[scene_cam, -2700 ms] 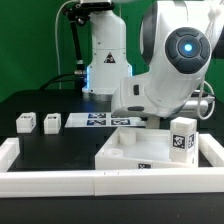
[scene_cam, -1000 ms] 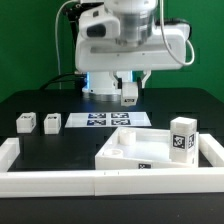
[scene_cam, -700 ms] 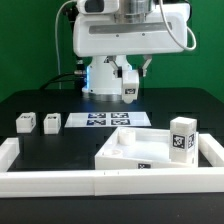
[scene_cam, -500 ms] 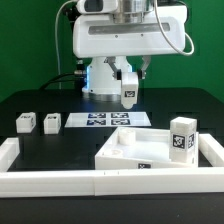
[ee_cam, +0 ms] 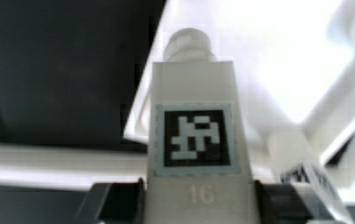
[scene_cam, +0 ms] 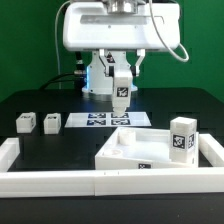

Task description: Assemble square table

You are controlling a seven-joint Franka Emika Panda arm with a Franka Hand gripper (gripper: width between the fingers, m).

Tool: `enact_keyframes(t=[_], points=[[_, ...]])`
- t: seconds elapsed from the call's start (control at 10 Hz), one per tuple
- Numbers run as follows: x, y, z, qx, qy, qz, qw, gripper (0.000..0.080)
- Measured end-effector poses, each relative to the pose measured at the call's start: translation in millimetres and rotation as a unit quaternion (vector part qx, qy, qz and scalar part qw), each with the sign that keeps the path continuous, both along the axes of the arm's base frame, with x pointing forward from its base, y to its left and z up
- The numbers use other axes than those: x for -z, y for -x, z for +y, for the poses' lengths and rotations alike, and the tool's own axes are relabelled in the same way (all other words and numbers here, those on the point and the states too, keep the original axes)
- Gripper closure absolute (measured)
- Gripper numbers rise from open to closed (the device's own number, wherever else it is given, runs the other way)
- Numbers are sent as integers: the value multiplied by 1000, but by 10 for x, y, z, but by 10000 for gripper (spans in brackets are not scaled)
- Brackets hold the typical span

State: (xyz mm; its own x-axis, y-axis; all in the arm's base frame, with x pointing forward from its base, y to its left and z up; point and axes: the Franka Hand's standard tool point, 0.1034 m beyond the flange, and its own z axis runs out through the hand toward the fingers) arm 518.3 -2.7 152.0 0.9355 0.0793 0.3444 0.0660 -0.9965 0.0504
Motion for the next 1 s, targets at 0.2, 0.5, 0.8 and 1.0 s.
enact_keyframes(t=[0.2,0.5,0.8,1.0], points=[[62,50,-37,0,6,-13,1000,508],[118,30,-46,6,6,-9,1000,508],[143,-292,-232,11,9,-11,1000,508],[108,-344,-247,15,4,-8,1000,508]])
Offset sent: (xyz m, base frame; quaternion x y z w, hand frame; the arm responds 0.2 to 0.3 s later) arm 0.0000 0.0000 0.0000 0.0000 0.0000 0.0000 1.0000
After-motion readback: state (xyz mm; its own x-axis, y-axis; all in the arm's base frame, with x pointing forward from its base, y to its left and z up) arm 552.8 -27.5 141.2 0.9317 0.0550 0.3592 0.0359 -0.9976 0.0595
